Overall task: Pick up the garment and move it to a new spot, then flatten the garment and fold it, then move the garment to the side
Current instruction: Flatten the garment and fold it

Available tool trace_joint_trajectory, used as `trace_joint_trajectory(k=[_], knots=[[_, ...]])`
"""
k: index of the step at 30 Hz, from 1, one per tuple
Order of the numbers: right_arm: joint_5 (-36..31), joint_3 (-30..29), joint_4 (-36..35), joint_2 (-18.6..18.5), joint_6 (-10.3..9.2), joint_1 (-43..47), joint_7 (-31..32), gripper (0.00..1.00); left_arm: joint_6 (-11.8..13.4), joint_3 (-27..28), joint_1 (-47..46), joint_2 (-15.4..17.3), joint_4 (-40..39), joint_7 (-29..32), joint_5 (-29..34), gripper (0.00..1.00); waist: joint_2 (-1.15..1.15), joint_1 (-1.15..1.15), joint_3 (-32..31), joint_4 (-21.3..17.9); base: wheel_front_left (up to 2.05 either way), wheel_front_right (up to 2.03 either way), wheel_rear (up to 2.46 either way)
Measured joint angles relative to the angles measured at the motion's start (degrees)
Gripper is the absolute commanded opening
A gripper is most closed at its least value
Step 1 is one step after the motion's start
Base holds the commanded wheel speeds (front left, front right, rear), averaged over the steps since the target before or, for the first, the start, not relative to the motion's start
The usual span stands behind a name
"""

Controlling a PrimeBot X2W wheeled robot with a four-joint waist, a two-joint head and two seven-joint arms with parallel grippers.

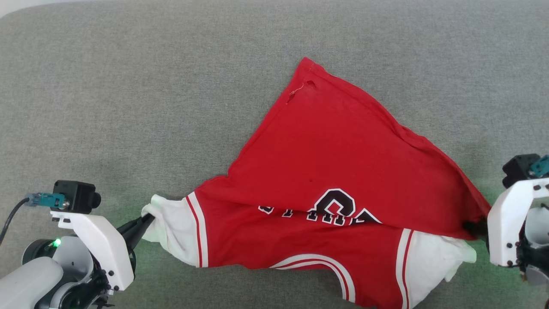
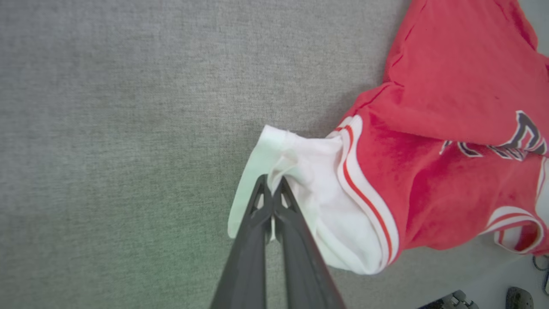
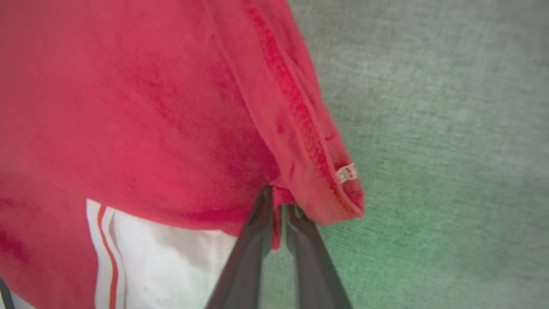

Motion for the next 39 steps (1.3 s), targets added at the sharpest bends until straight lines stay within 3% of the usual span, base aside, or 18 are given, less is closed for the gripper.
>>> trace_joint_trajectory(k=[5,10,15,18,27,39], knots=[[-0.97,-1.10,-1.79,-0.82,-0.02,-1.42,-1.75,1.00,-0.57,-0.01,-0.01,-0.23,0.32,-0.18,0.00,0.00,0.00,0.00,-0.10,0.49,0.00,0.00,0.00],[-0.93,-2.37,-9.69,-0.94,-0.07,-3.03,-1.72,1.00,-0.86,0.11,-0.03,-0.23,0.24,-0.37,0.02,0.00,0.00,0.00,-0.19,1.41,0.00,0.00,0.00],[-1.94,-0.32,-16.47,-0.89,-0.08,-6.68,-3.46,1.00,-1.32,0.00,-0.64,-1.00,0.12,-0.35,0.67,0.00,0.00,0.00,0.14,2.91,0.00,0.00,0.00],[-2.18,1.81,-16.59,-1.21,-0.08,-10.76,-6.12,1.00,-1.82,-0.31,-1.85,-1.99,0.31,0.12,1.42,0.00,0.00,0.00,0.46,4.21,0.00,0.00,0.00],[-2.15,12.16,-3.80,-3.03,-0.08,-24.54,-13.08,1.00,-3.86,-2.04,-6.06,-6.71,2.55,2.23,4.31,0.00,0.00,0.00,1.52,9.67,0.00,0.00,0.00],[0.80,29.24,23.92,-6.05,-0.08,-41.89,-12.56,1.00,-7.82,-4.50,-11.01,-14.23,7.45,4.00,6.56,0.00,0.00,0.00,4.19,17.96,0.00,0.00,0.00]])
